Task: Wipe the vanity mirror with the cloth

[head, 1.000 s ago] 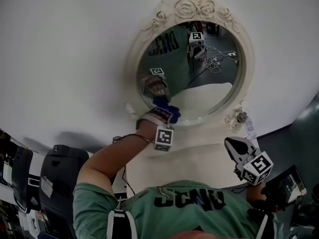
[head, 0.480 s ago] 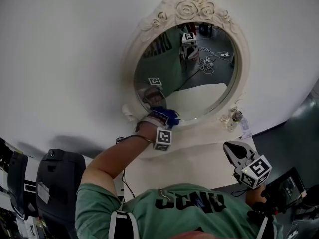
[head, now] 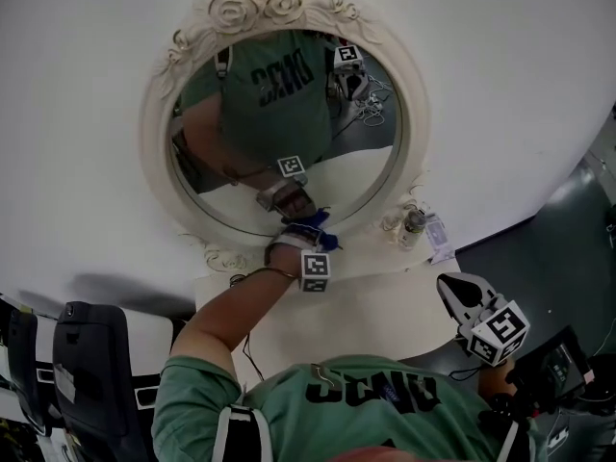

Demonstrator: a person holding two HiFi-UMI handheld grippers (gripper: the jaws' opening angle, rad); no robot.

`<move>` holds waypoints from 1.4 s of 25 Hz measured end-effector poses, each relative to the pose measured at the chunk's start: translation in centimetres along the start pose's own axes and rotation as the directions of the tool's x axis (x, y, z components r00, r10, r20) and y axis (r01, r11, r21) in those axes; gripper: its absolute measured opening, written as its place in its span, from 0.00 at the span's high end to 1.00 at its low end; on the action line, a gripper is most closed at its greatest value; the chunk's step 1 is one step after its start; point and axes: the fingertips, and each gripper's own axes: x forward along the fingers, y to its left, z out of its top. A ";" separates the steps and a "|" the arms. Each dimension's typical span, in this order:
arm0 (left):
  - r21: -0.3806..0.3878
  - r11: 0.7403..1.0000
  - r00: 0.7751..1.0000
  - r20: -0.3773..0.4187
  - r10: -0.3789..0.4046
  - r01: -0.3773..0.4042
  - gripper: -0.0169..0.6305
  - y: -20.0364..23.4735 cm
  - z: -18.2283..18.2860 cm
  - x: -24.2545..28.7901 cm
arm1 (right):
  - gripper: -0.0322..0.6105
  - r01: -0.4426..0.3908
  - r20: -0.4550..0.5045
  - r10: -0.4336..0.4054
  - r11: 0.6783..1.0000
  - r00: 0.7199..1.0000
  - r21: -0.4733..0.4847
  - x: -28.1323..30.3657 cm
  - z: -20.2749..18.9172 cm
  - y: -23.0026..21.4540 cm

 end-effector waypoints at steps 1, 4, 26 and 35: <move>0.004 1.000 1.000 0.019 0.009 -0.009 0.95 0.6 1.7 0.2 | 0.93 0.005 -0.004 -0.005 1.000 1.000 0.004 -0.5 -0.4 -0.7; 0.014 0.999 0.997 0.073 0.035 -0.036 0.95 3.2 6.0 0.2 | 0.93 0.030 -0.006 -0.030 0.999 1.000 0.017 -2.2 -1.2 -2.7; -0.247 0.941 0.882 0.357 0.309 -0.230 0.95 12.9 9.3 -15.6 | 0.93 0.032 0.111 -0.032 0.999 0.993 -0.003 -3.4 2.2 -2.0; -0.708 0.706 0.792 0.419 0.445 -0.022 0.95 6.5 -3.4 -27.1 | 0.93 -0.104 0.135 0.111 0.993 0.985 -0.057 3.5 6.2 6.2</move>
